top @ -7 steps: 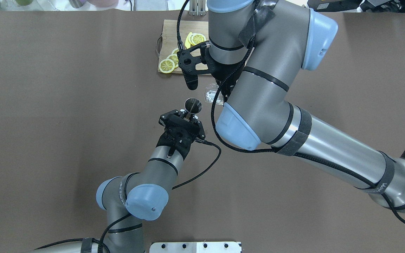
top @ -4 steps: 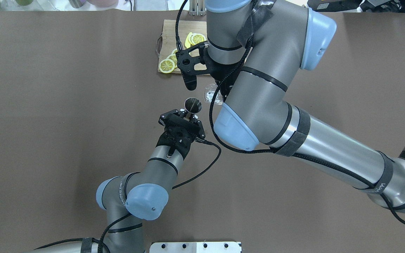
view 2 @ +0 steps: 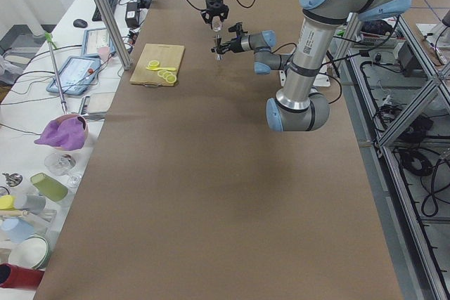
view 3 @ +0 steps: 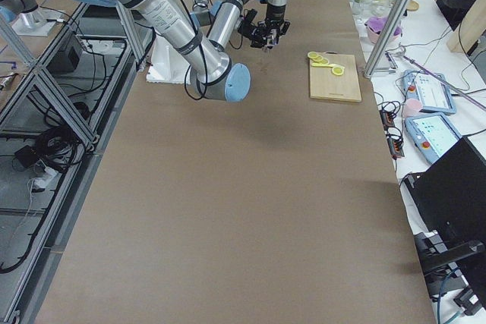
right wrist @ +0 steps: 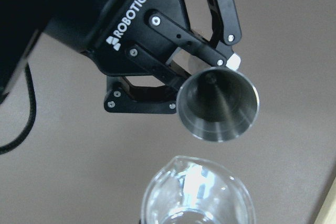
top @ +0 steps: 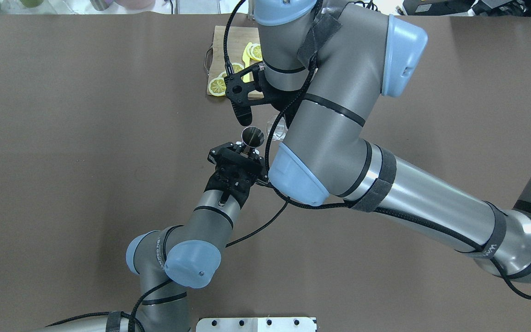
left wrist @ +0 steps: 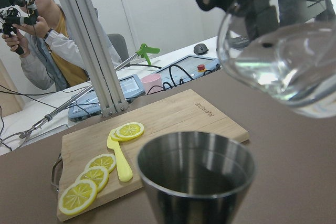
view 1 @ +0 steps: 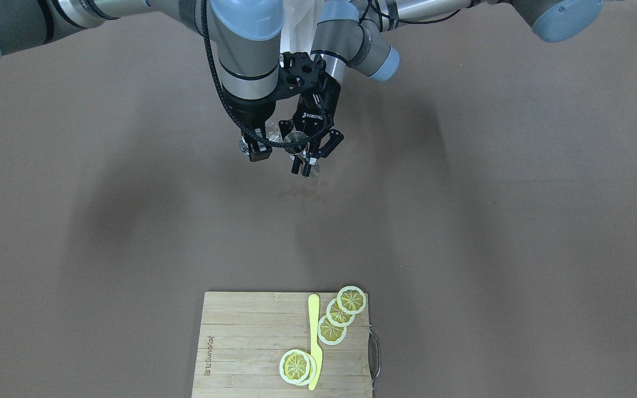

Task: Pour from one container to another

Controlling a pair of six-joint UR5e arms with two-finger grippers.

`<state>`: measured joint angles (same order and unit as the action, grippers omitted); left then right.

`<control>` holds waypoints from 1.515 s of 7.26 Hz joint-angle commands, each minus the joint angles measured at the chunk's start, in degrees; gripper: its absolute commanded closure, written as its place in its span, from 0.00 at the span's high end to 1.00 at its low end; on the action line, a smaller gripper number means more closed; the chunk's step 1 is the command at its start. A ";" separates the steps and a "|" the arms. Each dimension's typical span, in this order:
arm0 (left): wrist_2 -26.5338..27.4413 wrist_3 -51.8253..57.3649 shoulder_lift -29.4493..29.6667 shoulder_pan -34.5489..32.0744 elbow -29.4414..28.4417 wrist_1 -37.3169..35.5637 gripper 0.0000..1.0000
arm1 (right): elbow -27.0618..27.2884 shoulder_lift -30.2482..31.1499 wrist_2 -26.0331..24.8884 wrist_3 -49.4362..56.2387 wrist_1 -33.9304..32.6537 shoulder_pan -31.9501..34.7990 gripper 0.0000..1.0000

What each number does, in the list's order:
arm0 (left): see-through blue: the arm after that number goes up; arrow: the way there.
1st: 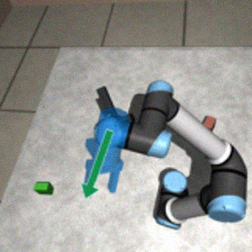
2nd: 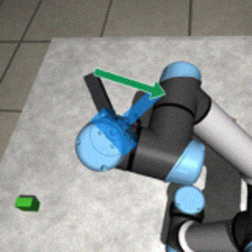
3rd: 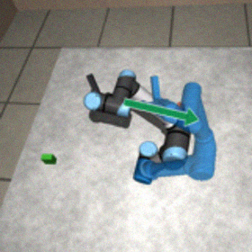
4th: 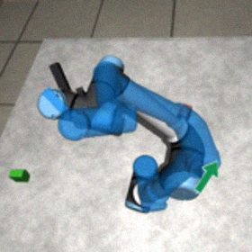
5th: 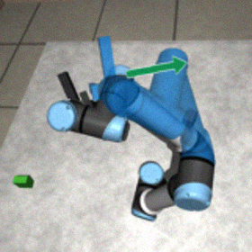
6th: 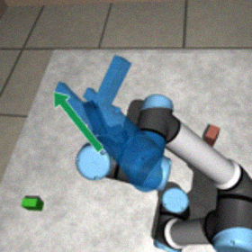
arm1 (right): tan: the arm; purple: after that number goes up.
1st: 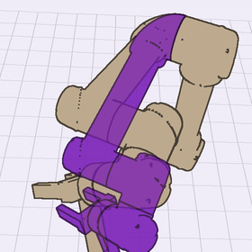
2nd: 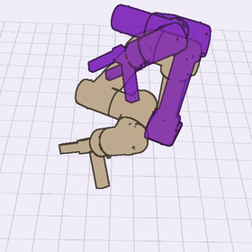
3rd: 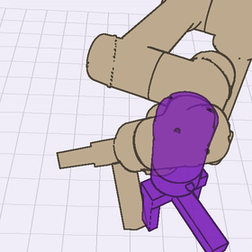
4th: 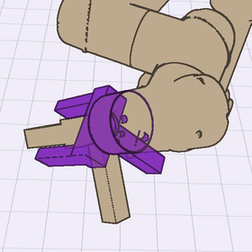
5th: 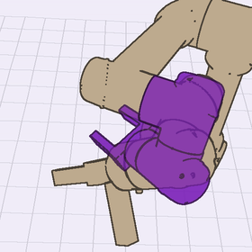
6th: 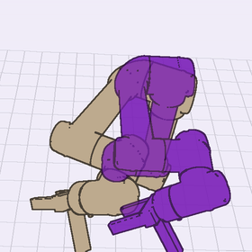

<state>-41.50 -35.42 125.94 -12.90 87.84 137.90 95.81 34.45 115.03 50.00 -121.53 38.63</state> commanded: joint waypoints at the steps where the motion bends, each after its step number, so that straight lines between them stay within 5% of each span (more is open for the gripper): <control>1: 0.02 0.00 0.00 -0.02 0.13 0.00 0.00 | -2.89 -2.45 -0.24 0.01 -0.64 -0.22 0.00; 11: 0.02 0.09 -0.08 -0.37 1.19 -0.09 0.00 | -4.31 -4.92 -1.92 1.15 -4.69 -0.75 0.00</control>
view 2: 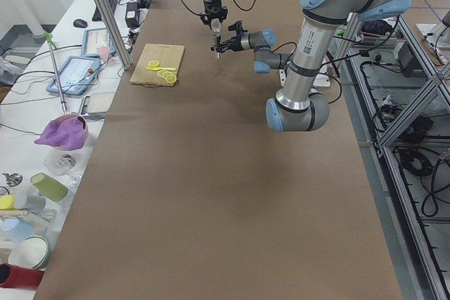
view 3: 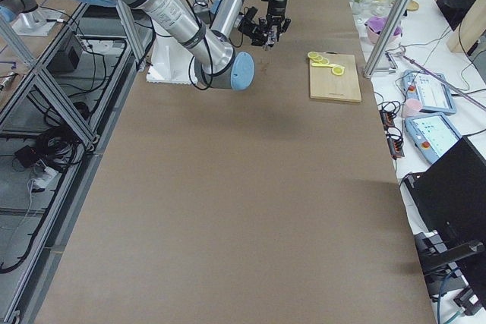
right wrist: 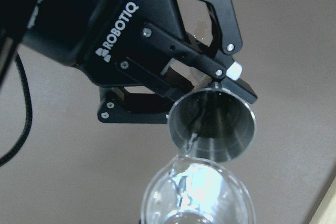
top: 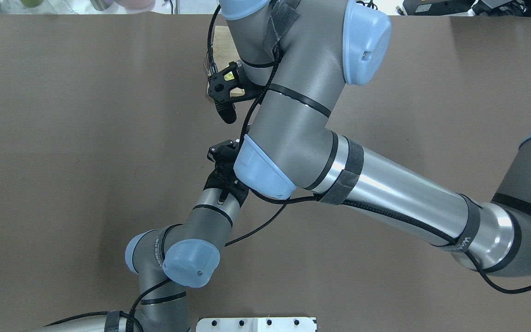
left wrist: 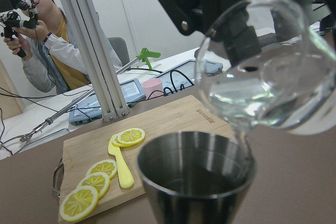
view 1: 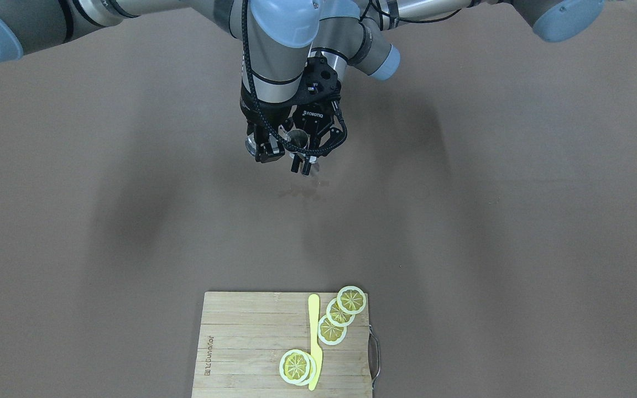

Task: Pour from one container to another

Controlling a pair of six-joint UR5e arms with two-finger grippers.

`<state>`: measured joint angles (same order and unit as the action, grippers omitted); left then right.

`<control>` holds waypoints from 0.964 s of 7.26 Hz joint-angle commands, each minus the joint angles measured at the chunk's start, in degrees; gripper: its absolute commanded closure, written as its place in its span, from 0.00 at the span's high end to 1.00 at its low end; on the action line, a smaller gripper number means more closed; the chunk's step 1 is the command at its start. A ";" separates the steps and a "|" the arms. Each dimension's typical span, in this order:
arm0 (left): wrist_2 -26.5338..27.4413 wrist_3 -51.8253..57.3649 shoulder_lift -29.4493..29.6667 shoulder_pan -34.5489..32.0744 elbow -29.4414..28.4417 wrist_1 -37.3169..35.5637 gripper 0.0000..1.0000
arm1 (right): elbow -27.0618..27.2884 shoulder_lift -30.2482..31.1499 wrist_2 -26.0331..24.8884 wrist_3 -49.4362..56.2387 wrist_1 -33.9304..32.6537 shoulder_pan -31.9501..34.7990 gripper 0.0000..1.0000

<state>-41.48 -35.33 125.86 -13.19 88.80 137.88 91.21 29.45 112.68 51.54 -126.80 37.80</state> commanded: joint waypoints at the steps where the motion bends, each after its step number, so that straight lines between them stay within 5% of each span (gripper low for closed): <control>1: 0.00 0.00 0.00 -0.08 0.23 -0.07 0.00 | 0.46 0.60 0.78 -0.82 3.46 0.17 0.00; 7: 0.00 0.00 0.00 -0.08 0.14 -0.07 0.00 | 10.28 9.81 5.35 -4.78 14.11 3.58 0.00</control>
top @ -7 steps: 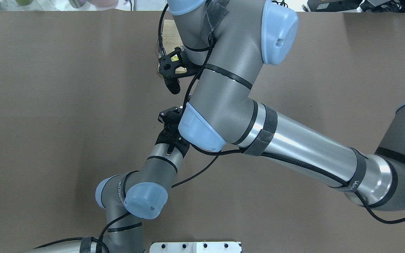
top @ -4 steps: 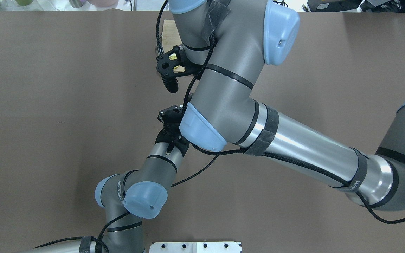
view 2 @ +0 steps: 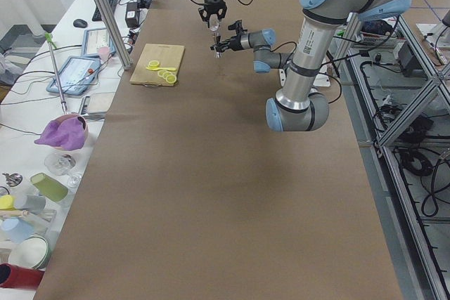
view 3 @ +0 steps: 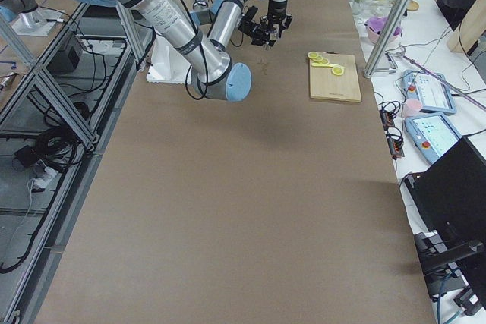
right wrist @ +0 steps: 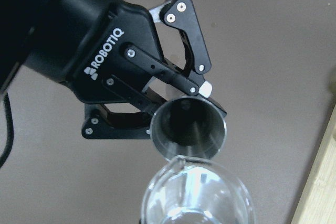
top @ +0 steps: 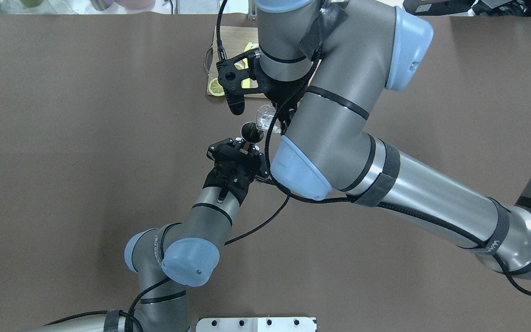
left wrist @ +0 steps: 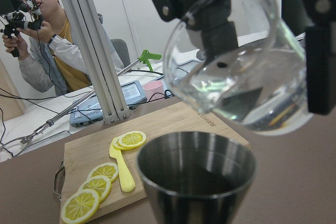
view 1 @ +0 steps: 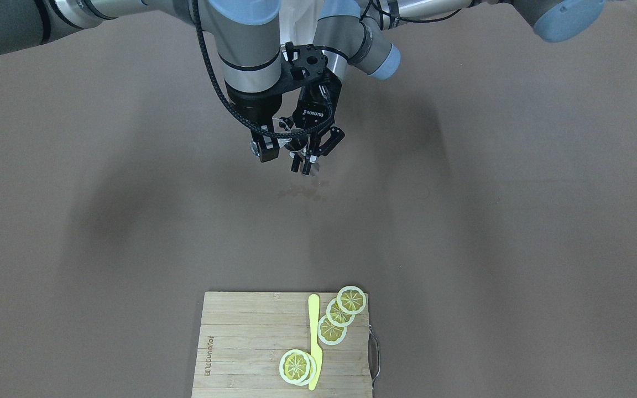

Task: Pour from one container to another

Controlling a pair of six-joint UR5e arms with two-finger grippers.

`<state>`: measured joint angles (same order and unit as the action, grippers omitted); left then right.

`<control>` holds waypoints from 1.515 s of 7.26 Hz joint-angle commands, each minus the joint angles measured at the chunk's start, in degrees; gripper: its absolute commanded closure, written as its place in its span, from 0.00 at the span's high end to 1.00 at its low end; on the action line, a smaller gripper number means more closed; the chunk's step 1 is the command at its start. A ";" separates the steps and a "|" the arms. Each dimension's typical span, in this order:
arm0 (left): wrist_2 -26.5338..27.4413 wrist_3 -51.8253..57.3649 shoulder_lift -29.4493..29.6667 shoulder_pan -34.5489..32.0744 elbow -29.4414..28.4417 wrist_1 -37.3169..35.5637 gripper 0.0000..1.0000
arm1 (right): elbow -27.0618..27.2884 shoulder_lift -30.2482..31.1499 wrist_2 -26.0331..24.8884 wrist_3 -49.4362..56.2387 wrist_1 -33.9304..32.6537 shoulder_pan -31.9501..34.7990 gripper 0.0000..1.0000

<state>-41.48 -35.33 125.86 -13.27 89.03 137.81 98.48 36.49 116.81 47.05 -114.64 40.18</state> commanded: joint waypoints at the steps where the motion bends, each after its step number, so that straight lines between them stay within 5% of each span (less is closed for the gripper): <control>1: -0.01 0.09 -0.09 0.00 0.01 0.00 0.00 | 5.39 5.32 3.40 -0.29 4.23 2.87 0.00; 3: -0.09 2.54 -0.17 -0.09 0.01 -0.09 0.00 | 10.05 12.86 5.00 -0.12 9.75 4.63 0.00; 11: -0.36 2.29 -13.09 -0.26 9.58 1.23 0.00 | 11.30 40.28 12.38 -0.20 43.93 12.37 0.00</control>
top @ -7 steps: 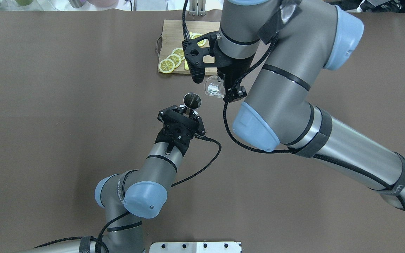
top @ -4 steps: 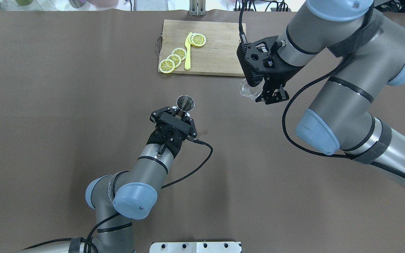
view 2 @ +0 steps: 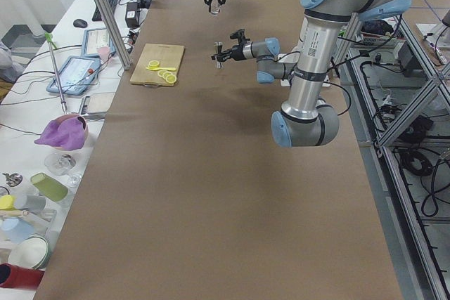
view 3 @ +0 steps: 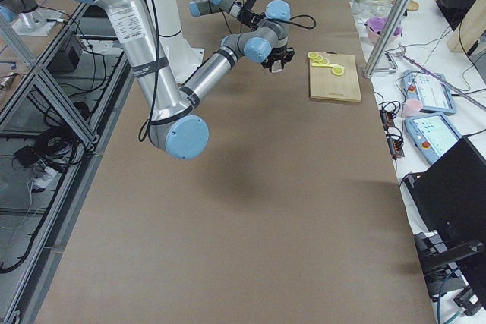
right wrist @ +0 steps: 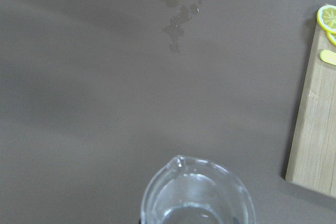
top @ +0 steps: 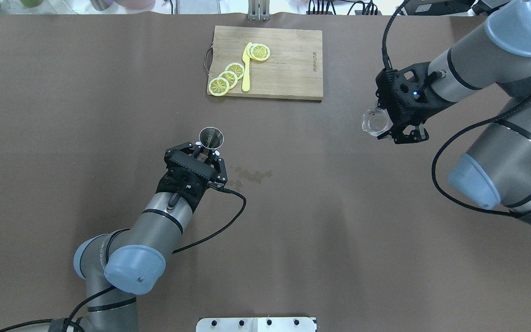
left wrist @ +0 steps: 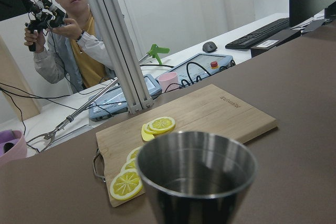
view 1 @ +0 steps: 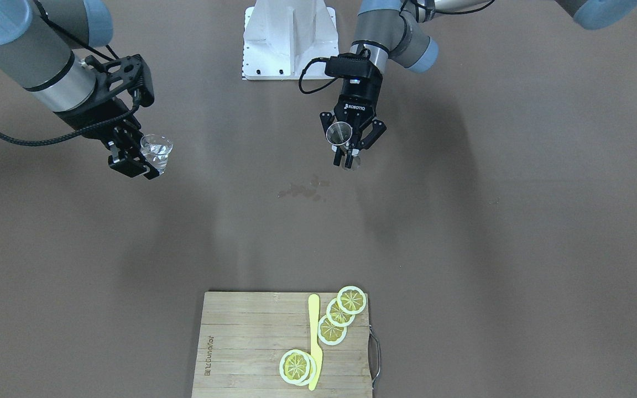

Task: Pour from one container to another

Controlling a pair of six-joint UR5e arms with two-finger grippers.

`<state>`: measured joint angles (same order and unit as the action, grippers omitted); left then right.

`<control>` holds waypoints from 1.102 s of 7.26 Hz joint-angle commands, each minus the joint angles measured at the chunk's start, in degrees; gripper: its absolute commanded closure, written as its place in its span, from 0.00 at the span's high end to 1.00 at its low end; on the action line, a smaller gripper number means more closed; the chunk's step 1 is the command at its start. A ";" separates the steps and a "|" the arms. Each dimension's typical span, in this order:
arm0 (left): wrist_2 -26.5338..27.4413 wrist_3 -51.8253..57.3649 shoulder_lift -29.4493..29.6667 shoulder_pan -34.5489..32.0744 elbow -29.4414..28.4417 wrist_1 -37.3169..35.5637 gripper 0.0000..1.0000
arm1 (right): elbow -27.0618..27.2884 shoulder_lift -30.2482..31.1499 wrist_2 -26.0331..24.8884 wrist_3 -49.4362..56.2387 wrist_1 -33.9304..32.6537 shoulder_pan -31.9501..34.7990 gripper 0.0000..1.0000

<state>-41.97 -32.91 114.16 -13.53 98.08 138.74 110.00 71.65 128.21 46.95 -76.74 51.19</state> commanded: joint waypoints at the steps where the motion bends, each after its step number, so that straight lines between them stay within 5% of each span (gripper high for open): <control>1: 0.14 -0.31 -3.05 0.00 1.83 0.83 0.00 | -0.49 8.47 1.25 -0.45 9.99 1.98 0.00; 5: 0.40 -0.05 -12.79 0.00 4.83 9.67 0.00 | -5.83 14.04 1.86 -6.06 24.41 3.82 0.00; 8: 1.02 -0.75 -19.57 -0.09 3.35 19.64 0.00 | -17.68 13.87 3.27 -19.22 45.91 3.83 0.00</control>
<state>-41.16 -33.35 97.49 -13.63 102.07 155.85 97.44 85.62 131.17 33.34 -39.71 54.98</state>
